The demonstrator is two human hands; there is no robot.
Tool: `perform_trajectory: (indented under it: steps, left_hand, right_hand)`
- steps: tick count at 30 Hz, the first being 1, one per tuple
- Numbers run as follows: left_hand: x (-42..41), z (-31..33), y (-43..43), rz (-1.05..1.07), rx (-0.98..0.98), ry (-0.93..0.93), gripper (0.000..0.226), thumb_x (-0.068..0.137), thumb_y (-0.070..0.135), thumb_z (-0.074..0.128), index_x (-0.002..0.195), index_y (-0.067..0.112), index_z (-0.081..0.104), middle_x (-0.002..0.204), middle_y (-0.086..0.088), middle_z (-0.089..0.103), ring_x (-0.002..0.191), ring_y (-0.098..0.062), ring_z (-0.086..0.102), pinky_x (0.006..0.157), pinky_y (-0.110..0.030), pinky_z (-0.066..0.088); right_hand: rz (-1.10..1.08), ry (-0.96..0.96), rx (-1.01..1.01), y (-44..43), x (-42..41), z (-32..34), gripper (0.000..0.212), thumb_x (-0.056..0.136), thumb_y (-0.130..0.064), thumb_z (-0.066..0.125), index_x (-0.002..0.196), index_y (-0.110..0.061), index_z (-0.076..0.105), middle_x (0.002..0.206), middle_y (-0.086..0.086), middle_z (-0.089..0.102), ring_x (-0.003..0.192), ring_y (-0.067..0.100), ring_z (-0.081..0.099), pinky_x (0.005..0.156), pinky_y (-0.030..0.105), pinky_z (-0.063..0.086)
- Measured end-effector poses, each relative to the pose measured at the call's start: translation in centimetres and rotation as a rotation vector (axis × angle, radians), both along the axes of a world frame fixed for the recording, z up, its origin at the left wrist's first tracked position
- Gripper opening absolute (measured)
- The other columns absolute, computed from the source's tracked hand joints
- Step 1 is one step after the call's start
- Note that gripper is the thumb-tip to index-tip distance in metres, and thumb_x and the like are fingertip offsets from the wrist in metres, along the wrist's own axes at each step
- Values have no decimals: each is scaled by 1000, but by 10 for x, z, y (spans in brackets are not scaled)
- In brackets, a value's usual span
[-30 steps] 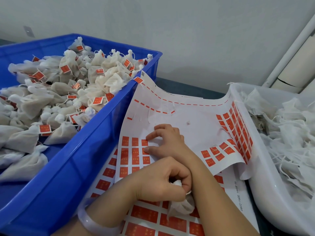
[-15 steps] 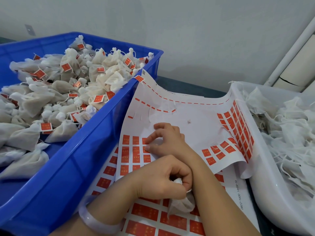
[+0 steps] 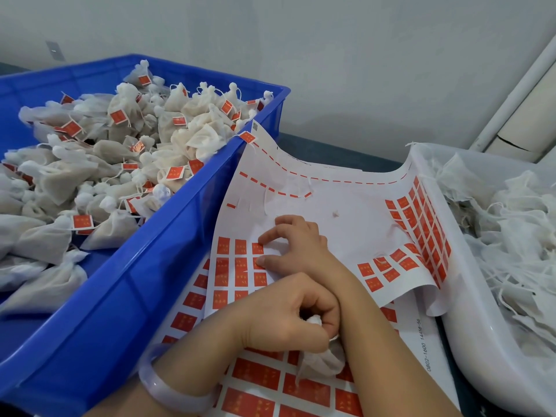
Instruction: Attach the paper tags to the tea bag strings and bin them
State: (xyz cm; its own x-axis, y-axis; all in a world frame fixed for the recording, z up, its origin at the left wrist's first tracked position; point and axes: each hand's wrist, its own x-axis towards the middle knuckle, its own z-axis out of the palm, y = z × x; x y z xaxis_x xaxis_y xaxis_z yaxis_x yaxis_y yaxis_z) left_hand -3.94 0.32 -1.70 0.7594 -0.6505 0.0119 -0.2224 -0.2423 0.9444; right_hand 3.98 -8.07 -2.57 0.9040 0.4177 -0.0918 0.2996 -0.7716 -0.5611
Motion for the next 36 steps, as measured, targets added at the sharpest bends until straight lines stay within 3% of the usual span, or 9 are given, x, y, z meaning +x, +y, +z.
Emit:
perform_trajectory:
  steps: [3,7,11,13,17,19,26,33,36]
  left_hand:
    - [0,0,-1,3,-3,0,10,70,6,52,71,5,62,64,0,54,63,-19,49,63,-40,45]
    - [1,-1,-1,-3,3,-6,10,70,5,52,72,4,62,66,-2,54,64,-24,49,63,-43,45]
    - [1,-1,0,-10,12,-16,10,70,7,52,71,6,62,66,-4,54,66,-34,49,62,-44,45]
    - [1,-1,0,-12,21,-18,10,70,7,52,72,6,62,66,-3,54,66,-34,50,61,-43,46]
    - [0,0,-1,-37,31,-8,10,70,6,51,70,5,62,61,6,52,61,-17,47,60,-35,42]
    - [0,1,-1,-40,27,1,10,69,6,51,69,7,61,61,6,52,60,-17,47,60,-35,41]
    - [-1,4,1,-63,22,27,11,71,4,52,68,9,61,60,6,51,58,-12,46,59,-29,41]
    - [0,4,-1,-38,41,17,9,71,5,51,69,9,59,59,12,50,59,-4,46,59,-21,42]
    - [0,5,-1,-36,22,21,10,72,3,51,69,9,58,61,9,50,59,-6,46,60,-22,42]
  right_hand:
    - [-2,8,16,0,0,1,25,76,-41,72,99,-37,61,139,-10,34,129,14,24,106,36,19]
    - [-5,17,30,0,0,0,17,75,-39,74,82,-37,60,140,-12,35,129,13,25,105,35,19]
    - [-14,3,16,-1,1,-3,50,77,-41,71,122,-35,50,142,-9,32,130,14,24,107,36,18]
    - [-1,-1,-6,-2,1,-3,54,79,-43,69,128,-34,50,143,-10,32,131,14,22,108,37,16]
    - [-49,-10,83,-3,-2,-7,31,80,-46,67,109,-35,66,140,-13,38,129,11,25,107,38,18]
    - [-74,-26,119,-1,-2,-9,24,79,-46,67,100,-35,69,139,-14,41,128,9,26,106,37,18]
    - [-82,-100,117,3,-3,-11,4,87,-38,59,85,-38,63,135,-13,45,125,10,29,99,31,16]
    - [-73,-6,283,-3,-8,-3,24,93,-25,49,71,-36,52,133,-14,48,126,12,30,105,36,15]
    - [-90,35,360,-3,-7,-3,27,93,-21,49,70,-34,52,128,-12,51,126,15,37,110,43,22]
